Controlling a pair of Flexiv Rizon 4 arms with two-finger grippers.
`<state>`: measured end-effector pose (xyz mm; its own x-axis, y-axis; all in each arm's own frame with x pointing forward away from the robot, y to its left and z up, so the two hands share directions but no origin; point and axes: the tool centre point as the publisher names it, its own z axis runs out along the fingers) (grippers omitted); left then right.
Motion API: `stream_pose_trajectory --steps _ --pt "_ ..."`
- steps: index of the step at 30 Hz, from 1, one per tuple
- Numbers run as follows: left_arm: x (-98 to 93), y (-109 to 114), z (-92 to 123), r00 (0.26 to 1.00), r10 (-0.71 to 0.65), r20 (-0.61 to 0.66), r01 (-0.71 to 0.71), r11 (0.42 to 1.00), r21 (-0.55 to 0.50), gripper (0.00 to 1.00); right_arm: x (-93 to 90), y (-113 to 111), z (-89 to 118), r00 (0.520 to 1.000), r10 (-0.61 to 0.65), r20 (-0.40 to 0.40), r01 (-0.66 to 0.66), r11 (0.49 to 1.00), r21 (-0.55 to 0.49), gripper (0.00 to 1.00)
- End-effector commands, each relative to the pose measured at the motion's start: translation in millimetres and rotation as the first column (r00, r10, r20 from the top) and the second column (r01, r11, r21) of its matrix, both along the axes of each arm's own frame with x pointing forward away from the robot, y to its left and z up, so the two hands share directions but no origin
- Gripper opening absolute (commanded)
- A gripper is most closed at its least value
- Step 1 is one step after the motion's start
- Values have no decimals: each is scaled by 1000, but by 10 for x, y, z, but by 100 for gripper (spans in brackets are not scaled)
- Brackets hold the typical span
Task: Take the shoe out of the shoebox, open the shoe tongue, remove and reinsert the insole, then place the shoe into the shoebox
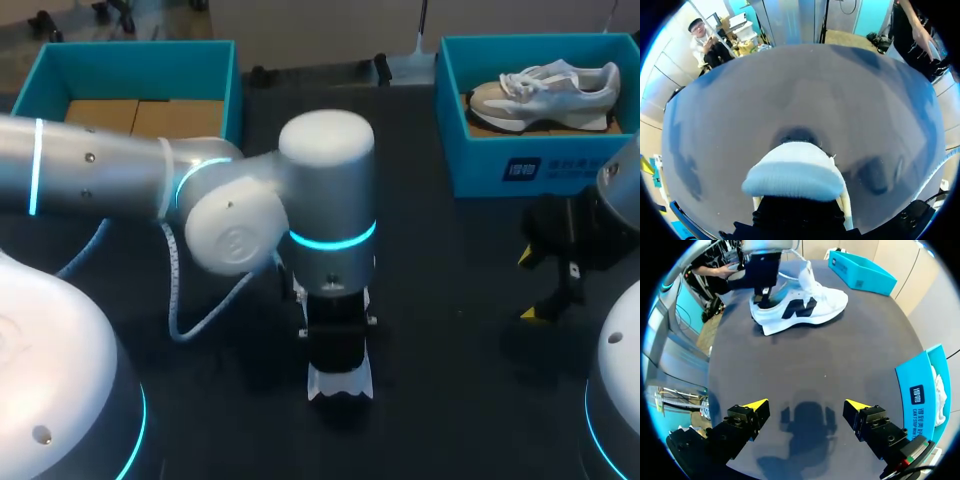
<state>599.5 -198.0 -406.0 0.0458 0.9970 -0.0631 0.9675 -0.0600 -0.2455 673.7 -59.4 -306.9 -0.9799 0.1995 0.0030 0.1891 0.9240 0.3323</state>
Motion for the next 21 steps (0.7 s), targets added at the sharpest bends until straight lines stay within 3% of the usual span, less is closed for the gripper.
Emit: stream_pose_trajectory --steps 1,13,21 --pt "-27 81 -168 999 17 47 -17 1000 5 0 -8 10 -10 1000 -1 1 1 1000 -3 100" --pt "621 236 32 949 86 304 -97 995 22 0 -8 10 -10 1000 -1 1 1 1000 -3 100" --pt "613 147 341 968 106 226 -92 993 -70 0 -8 10 -10 1000 -1 1 1 1000 -3 100"
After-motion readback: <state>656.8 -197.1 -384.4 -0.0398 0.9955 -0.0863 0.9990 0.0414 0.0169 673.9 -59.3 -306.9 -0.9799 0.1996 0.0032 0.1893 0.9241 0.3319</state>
